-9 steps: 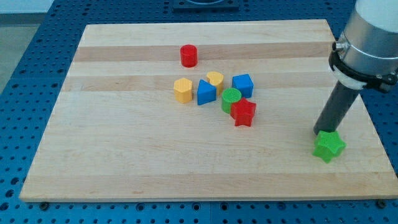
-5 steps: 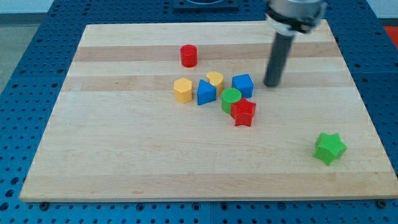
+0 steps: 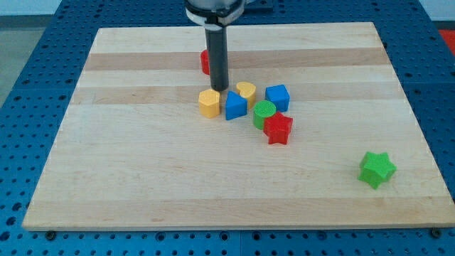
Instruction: Move green circle into red star
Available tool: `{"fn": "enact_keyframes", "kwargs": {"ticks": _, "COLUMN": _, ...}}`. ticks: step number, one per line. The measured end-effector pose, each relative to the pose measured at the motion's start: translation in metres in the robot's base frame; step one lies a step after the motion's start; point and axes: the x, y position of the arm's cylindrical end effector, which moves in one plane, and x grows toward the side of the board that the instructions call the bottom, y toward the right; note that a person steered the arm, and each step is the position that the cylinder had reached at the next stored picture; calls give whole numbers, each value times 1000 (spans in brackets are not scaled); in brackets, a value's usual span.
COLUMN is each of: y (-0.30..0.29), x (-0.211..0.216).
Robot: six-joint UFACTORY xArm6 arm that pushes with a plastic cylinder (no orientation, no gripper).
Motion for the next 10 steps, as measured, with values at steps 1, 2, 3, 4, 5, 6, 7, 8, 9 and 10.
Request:
{"fn": "enact_keyframes", "kwargs": {"ticks": 1, "y": 29, "x": 14}}
{"fn": "enact_keyframes", "kwargs": {"ticks": 2, "y": 60, "x": 27}}
{"fn": "enact_keyframes", "kwargs": {"ticks": 3, "y": 88, "x": 52}}
{"fn": "enact_keyframes", "kwargs": {"ticks": 4, "y": 105, "x": 77}}
{"fn": "enact_keyframes", "kwargs": {"ticks": 5, "y": 105, "x": 87}}
{"fn": "enact_keyframes", "kwargs": {"ticks": 6, "y": 106, "x": 98}}
{"fn": "enact_keyframes", "kwargs": {"ticks": 7, "y": 111, "x": 113}}
{"fn": "enact_keyframes", "kwargs": {"ticks": 8, "y": 105, "x": 104}}
{"fn": "enact_keyframes", "kwargs": {"ticks": 9, "y": 67, "x": 63}}
{"fn": "enact_keyframes", "kwargs": {"ticks": 10, "y": 56, "x": 56}}
